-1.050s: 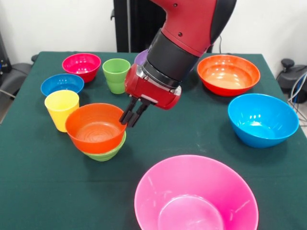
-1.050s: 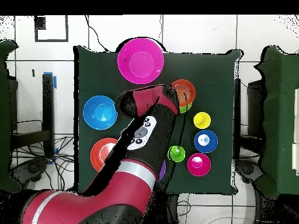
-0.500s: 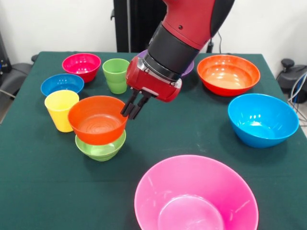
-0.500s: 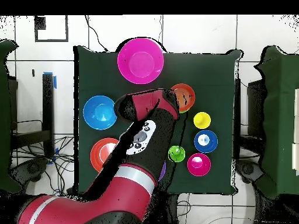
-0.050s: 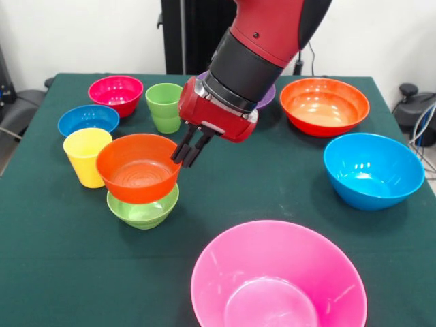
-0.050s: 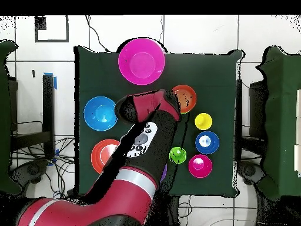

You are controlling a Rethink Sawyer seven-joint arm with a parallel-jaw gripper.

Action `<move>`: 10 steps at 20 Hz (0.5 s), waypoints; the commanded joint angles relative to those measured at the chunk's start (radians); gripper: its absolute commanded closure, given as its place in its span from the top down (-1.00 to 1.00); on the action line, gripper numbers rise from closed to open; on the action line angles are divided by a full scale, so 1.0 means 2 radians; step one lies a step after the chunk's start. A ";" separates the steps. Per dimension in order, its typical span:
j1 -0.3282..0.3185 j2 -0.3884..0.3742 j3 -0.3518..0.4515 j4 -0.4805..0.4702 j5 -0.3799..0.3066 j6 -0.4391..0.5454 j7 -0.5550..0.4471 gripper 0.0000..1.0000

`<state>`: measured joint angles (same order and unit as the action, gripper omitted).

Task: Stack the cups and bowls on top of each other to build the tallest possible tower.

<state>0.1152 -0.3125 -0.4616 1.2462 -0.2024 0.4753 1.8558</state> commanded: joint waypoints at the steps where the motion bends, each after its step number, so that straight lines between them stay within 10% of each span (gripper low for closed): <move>1: 0.003 0.012 0.060 0.017 0.001 0.020 0.035 -1.00; 10: 0.002 0.014 0.061 0.012 0.000 0.015 0.036 -1.00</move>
<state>0.1152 -0.3125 -0.4616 1.2464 -0.2024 0.4753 1.8558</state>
